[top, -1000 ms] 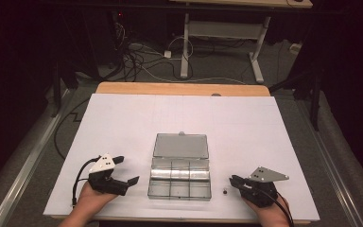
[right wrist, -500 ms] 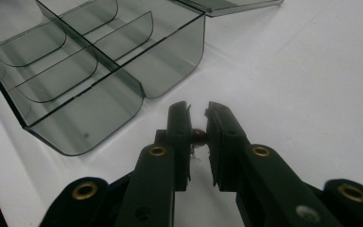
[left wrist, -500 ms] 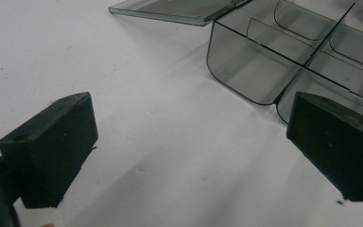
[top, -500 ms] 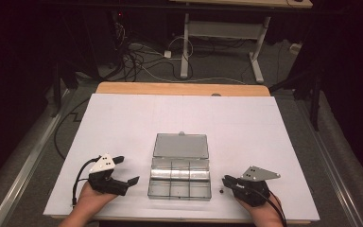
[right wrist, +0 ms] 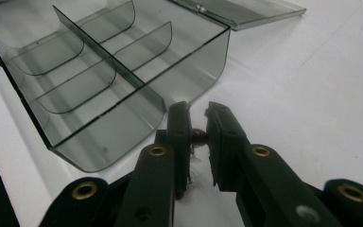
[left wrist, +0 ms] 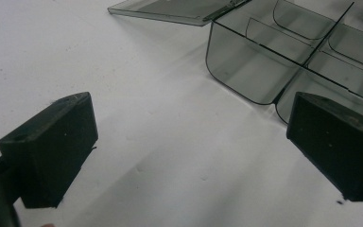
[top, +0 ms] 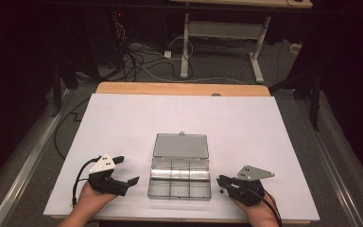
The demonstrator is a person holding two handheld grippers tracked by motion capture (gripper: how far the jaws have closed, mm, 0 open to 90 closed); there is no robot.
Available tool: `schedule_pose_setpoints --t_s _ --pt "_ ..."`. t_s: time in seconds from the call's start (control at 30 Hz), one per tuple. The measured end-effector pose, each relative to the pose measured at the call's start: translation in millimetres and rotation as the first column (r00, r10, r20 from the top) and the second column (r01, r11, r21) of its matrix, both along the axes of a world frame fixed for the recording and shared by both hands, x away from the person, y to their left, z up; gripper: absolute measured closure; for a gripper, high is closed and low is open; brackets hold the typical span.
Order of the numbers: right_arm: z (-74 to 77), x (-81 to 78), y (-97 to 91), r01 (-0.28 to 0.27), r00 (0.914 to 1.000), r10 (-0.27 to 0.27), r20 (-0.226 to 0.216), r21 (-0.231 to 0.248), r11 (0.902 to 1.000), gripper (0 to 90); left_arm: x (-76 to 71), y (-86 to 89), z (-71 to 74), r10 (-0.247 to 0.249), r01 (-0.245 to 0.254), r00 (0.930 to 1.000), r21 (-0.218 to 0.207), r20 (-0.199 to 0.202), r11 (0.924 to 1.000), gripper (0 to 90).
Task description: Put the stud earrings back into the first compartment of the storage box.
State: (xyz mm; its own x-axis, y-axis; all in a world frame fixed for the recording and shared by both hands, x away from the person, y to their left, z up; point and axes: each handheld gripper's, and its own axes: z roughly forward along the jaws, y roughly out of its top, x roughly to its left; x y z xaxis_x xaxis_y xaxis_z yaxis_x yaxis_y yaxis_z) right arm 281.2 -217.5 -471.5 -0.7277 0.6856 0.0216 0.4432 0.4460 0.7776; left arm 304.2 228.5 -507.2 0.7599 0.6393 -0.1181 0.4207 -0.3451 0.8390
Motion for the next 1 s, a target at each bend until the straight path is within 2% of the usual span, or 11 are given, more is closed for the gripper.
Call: schedule_pose_setpoints --t_s 0.27,0.53,1.0 --pt "17.6 2.2 10.3 -0.024 0.9991 0.023 0.037 0.025 0.9994 80.7 -0.8 0.3 0.1 0.004 -0.004 1.0000 -0.002 0.007 1.0000 2.1" --pt "25.4 9.8 29.7 -0.067 0.9966 0.066 0.049 0.018 0.9976 80.7 -1.1 0.9 0.1 0.003 -0.003 0.9999 -0.004 0.010 1.0000 2.1" --pt "22.4 23.8 73.0 -0.144 0.9890 0.145 0.031 -0.020 0.9893 80.7 -1.3 1.0 0.2 -0.001 0.001 0.9999 -0.005 0.012 1.0000 2.0"
